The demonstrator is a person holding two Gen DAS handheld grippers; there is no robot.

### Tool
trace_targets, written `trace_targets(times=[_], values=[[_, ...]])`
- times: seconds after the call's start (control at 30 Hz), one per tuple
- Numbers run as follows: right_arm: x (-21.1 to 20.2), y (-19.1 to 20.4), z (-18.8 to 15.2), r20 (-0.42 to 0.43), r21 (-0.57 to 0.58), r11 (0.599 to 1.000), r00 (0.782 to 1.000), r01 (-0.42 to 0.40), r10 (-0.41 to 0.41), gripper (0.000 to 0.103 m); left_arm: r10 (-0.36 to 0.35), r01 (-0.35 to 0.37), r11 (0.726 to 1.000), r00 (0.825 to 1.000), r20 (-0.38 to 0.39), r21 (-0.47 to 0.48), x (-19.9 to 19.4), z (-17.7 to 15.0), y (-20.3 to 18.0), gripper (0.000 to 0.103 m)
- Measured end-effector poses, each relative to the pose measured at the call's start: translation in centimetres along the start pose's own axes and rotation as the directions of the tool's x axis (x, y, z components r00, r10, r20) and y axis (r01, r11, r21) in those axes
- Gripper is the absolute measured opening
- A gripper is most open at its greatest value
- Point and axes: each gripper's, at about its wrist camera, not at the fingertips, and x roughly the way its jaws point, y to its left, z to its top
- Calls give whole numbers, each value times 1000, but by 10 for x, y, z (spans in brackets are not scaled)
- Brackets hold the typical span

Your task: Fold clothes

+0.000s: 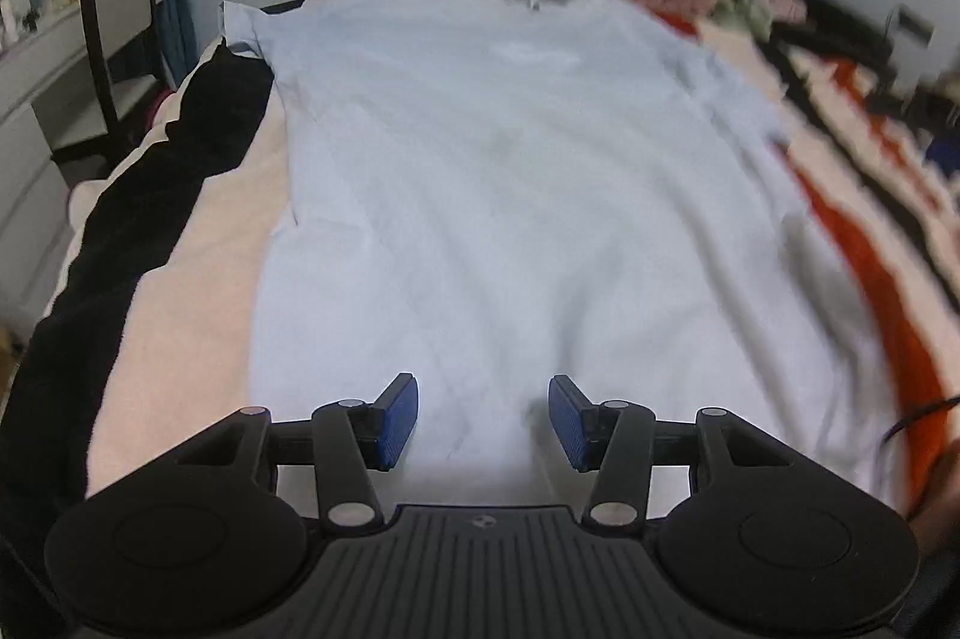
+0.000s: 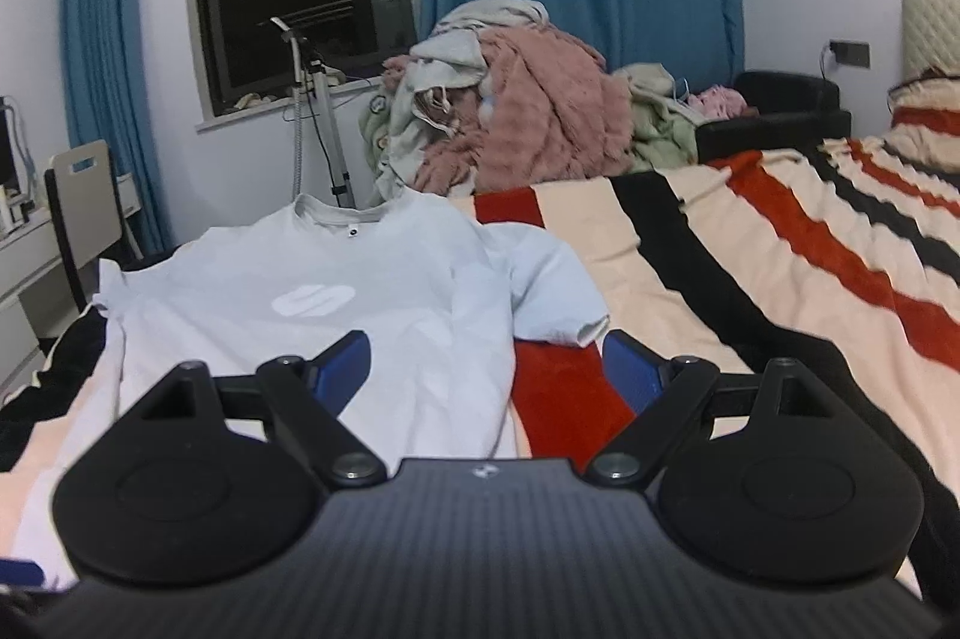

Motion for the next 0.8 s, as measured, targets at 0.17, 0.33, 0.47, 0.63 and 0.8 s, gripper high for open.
trace_targets(times=[0.17,0.33,0.47,0.63,0.8], values=[[-1,-5,0,-8,29,1000,1000,-8,8,86,-5,3,1000,997,-74,-20,6,-2,3,4],[-3,-8,-2,-17,39,999,1000,-16,17,86,-92,77,978,993,-71,-193,-34,9,48,3],[-5,-9,1,-8,59,998,999,-33,34,86,-27,1,965,995,-97,-262,-72,21,97,3],[-5,-4,2,-3,52,997,998,-62,63,86,162,-250,913,948,-275,-322,-73,20,157,3],[-9,0,3,3,32,997,998,-70,70,86,175,-297,887,925,-336,-355,-66,17,172,4]])
